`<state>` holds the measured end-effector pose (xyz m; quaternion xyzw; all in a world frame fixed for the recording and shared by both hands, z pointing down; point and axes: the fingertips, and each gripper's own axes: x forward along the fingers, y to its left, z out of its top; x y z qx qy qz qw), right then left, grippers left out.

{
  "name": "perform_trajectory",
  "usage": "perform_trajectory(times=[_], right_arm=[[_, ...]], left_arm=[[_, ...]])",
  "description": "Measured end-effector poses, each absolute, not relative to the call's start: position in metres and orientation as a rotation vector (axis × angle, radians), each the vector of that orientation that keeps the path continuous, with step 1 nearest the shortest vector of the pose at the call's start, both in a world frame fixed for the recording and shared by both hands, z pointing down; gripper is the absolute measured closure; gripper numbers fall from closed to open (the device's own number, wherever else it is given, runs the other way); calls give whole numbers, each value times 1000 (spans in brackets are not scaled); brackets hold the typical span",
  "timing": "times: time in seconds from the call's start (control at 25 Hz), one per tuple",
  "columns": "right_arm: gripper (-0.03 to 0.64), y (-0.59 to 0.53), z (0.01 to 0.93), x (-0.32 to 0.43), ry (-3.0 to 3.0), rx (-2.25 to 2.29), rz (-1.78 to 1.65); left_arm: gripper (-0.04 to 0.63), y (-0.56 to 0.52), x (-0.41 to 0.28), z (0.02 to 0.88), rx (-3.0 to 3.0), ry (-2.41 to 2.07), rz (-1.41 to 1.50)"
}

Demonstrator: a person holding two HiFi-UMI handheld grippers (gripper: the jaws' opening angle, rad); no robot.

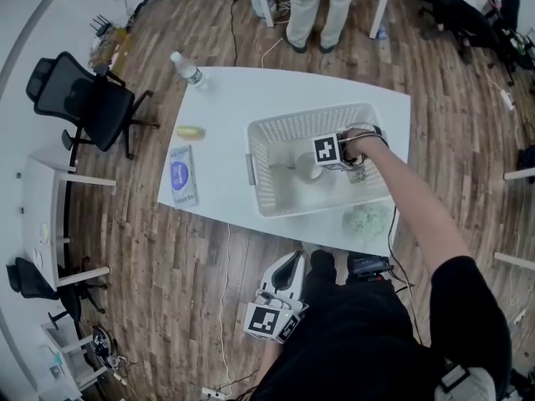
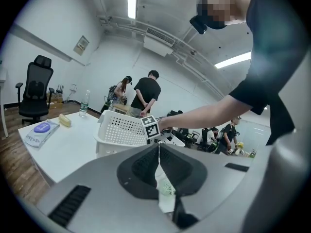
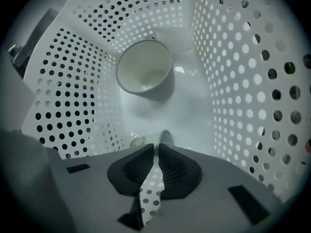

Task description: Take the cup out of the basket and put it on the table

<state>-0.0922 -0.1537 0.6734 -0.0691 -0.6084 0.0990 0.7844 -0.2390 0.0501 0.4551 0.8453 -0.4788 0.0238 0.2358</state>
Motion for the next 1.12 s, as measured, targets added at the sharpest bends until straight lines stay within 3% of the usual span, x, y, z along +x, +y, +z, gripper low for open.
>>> perform_trajectory(times=[0.4, 0.68, 1.12], right_arm=[[586, -141, 620, -112, -1560, -163, 226], [586, -133, 526, -125, -1901, -64, 96], [586, -124, 404, -19, -2098, 424, -301]], left_arm=[[584, 48, -214, 451, 2377, -1261, 62], [583, 42, -188, 447, 2442, -1193, 47], [584, 33, -118, 439, 2542, -1053, 64]])
